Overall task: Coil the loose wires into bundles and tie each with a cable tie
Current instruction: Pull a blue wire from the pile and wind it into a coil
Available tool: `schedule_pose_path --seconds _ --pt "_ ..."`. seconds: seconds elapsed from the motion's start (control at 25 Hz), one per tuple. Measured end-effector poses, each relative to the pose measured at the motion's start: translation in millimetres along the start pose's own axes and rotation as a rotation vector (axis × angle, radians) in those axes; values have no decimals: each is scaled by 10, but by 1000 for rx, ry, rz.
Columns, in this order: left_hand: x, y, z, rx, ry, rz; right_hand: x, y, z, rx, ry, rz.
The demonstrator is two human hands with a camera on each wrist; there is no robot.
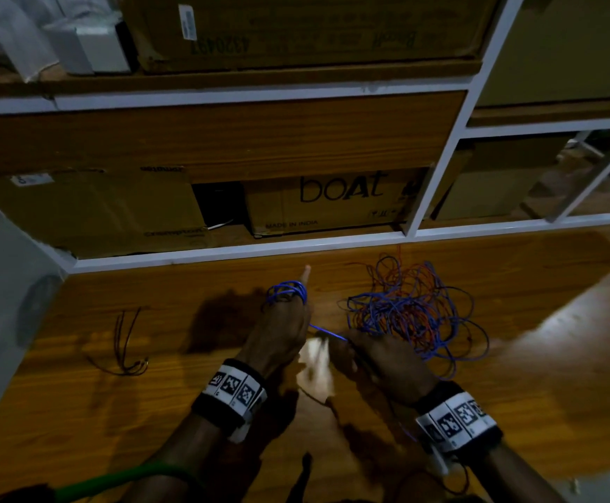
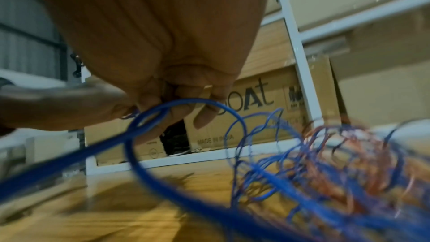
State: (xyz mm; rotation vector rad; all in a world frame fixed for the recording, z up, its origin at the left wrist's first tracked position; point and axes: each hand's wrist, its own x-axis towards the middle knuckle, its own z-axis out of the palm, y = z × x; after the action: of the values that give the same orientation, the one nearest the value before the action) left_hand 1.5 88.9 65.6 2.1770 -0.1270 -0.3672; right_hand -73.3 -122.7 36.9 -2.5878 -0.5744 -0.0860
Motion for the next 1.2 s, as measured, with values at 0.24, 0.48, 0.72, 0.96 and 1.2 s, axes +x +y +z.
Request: schedule_pose_path --seconds 0.24,0.48,0.72,0.96,1.2 --pt "64 -249 -52 755 -116 603 70 84 -109 -183 38 8" --pt "-73 -180 -264 678 92 555 40 366 -83 -525 170 207" --pt "-442 18 -432 -199 -294 420 41 382 -105 -420 319 285" --pt "-656 335 -683 -611 -294 364 165 605 -173 -475 225 479" --pt "-789 438 -845 -850 -165 303 314 1075 -326 -615 91 661"
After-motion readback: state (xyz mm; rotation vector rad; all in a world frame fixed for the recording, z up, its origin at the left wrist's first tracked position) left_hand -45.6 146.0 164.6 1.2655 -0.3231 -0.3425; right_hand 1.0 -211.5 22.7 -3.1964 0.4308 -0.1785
